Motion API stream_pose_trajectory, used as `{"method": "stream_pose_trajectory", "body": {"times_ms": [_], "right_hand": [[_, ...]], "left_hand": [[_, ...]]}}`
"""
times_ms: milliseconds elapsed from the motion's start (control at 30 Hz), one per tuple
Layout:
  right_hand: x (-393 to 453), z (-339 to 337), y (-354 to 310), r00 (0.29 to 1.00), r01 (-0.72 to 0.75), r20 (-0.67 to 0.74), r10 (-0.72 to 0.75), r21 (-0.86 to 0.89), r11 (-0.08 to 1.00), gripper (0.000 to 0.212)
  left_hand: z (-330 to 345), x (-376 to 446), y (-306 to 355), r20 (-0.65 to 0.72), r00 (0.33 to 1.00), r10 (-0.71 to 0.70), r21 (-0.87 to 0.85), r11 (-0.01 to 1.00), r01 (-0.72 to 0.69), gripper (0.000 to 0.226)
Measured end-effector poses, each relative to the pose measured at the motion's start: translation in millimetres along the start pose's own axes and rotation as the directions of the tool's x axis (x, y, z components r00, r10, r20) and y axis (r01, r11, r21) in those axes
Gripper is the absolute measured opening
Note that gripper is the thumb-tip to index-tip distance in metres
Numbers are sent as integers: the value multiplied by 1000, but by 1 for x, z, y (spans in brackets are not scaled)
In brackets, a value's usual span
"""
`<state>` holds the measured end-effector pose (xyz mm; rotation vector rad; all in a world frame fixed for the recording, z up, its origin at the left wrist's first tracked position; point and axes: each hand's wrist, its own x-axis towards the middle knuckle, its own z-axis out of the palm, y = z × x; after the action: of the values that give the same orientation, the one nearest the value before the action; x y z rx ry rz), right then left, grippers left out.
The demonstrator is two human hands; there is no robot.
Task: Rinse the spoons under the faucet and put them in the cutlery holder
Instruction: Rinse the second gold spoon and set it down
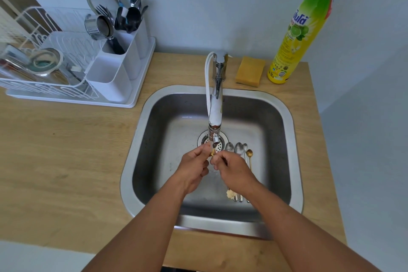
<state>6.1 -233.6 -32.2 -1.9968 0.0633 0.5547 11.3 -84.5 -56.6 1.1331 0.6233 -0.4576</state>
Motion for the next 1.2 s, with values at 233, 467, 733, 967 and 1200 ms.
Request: {"method": "stream_pose_trajectory", "body": {"times_ms": [233, 467, 733, 967, 1200], "right_hand": [[0, -4, 6, 998, 54, 22, -51, -178, 983, 22], [-7, 4, 3, 964, 190, -80, -252, -454, 871, 20], [-1, 0, -2, 981, 166, -89, -171, -67, 984, 23], [2, -2, -4, 994, 107, -27, -104, 165, 980, 26], [1, 4, 3, 996, 71, -63, -63, 151, 986, 27]], "left_hand": [[-2, -7, 4, -93, 994, 62, 196, 980, -43, 15], [17, -9, 16, -295, 955, -22, 229, 969, 94, 24], [9, -8, 28, 99, 971, -218, -126, 965, 229, 44], [1, -11, 12, 82, 997, -4, -5, 1000, 5, 16], [9, -8, 21, -141, 990, -1, 144, 989, 22, 31]]}}
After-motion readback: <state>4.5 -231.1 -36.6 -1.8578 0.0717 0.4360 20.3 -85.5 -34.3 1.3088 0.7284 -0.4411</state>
